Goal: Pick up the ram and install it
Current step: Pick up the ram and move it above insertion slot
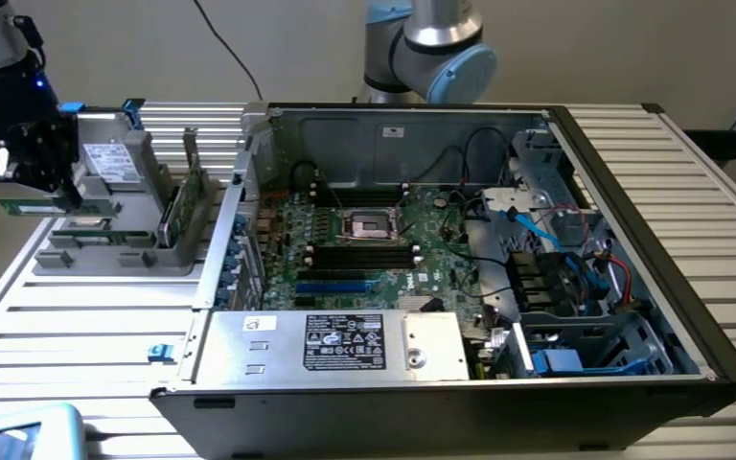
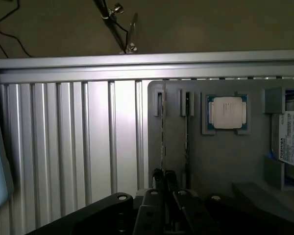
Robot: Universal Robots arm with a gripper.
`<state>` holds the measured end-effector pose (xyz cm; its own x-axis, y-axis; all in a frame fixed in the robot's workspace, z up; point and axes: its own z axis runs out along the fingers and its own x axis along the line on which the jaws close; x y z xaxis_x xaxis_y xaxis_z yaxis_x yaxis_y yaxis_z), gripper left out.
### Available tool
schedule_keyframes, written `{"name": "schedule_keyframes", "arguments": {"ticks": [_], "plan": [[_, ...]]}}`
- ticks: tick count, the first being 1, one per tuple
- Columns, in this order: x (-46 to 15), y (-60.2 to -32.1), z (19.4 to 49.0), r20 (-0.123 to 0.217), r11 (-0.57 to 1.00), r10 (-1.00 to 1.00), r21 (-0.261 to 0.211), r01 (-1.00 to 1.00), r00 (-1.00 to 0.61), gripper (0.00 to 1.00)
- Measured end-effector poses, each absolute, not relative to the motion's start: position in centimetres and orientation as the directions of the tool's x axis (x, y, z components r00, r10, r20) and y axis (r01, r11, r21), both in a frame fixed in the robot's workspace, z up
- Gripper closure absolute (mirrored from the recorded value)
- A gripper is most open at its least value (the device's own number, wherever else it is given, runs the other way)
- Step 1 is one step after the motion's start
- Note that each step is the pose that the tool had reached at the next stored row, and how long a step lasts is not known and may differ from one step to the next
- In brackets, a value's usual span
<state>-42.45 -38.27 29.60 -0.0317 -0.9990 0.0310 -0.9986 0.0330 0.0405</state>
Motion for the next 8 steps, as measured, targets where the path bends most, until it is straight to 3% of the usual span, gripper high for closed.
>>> {"name": "schedule_keyframes", "arguments": {"ticks": [8], "plan": [[-42.5, -38.3, 32.5, 0.024, 0.032, -0.999, 0.041, -0.999, -0.031, 0.87]]}}
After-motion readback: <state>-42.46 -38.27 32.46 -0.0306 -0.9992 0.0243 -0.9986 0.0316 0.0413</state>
